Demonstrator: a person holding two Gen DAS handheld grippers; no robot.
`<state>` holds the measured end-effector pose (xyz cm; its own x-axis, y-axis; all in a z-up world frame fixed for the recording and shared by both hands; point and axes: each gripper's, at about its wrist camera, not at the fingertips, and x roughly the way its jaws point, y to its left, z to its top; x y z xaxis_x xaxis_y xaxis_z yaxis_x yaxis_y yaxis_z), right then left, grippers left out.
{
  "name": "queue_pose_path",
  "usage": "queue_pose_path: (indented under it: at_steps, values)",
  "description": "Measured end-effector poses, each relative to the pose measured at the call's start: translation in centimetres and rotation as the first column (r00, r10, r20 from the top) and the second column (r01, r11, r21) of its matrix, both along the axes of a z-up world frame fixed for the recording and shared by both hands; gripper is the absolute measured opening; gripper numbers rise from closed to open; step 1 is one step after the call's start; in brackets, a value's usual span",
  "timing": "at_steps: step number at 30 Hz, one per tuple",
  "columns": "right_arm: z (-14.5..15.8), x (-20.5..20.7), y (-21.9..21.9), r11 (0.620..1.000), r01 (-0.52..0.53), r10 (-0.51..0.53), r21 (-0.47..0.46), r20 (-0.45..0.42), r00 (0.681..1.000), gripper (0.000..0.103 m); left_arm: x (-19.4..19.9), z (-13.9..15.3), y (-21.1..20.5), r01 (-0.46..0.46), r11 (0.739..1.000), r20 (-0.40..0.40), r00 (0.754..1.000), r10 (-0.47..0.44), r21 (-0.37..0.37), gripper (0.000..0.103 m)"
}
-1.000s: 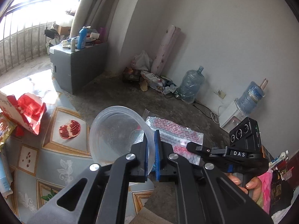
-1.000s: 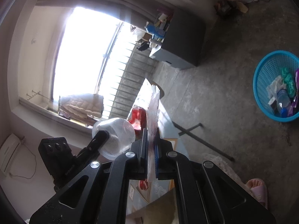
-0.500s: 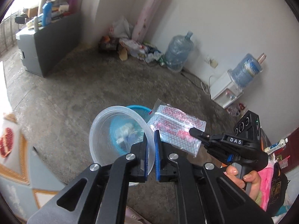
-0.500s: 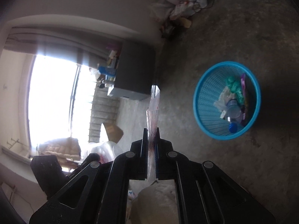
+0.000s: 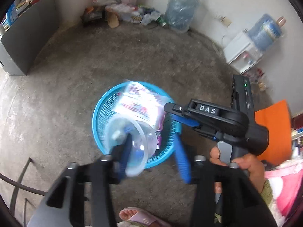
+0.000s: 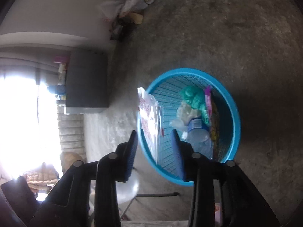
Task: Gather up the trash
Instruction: 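Open both grippers to drop the cup and wrapper into the wastebasket, then move both grippers back over the table toward the white box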
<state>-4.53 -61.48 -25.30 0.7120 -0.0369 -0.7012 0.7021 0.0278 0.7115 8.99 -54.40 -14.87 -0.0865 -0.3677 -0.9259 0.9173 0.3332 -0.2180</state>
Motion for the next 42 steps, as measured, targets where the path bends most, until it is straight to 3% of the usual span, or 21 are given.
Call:
queue_pose_path:
  at_steps: [3,6,14,22,32,36,42]
  values:
    - [-1.2,-0.9,0.1,0.999,0.043,-0.042,0.010,-0.067,0.997,0.044,0.1,-0.5,-0.2,-0.018,1.000,0.006,1.000,0.018,0.004,0.048]
    - [-0.5,-2.3,1.3,0.998,0.066,-0.066,-0.003,-0.041,0.997,0.046,0.5,0.5,0.5,-0.042,0.999,-0.005,0.999,0.042,-0.028,0.048]
    - [4.3,-4.8,5.1,0.988,0.087,-0.091,-0.124,-0.030,0.995,0.050,0.3,5.4,3.7,-0.056,0.990,0.002,0.998,0.057,-0.128,0.054]
    - [10.8,-4.0,9.3,0.949,-0.020,0.003,-0.315,-0.054,0.999,0.060,-0.8,12.0,10.1,-0.071,0.967,0.065,0.994,0.089,-0.243,0.060]
    - [17.8,-0.9,17.3,0.810,-0.258,0.219,-0.527,-0.137,0.966,0.070,-0.5,18.6,21.6,-0.195,0.906,0.161,0.949,0.271,-0.375,0.075]
    - [19.7,0.8,20.9,0.717,-0.374,0.345,-0.588,-0.167,0.924,0.077,-0.2,19.2,26.0,-0.242,0.891,0.220,0.913,0.343,-0.385,0.078]
    - [21.3,2.8,25.3,0.609,-0.481,0.470,-0.631,-0.201,0.860,0.079,0.8,19.5,32.6,-0.336,0.857,0.223,0.869,0.442,-0.391,0.078]
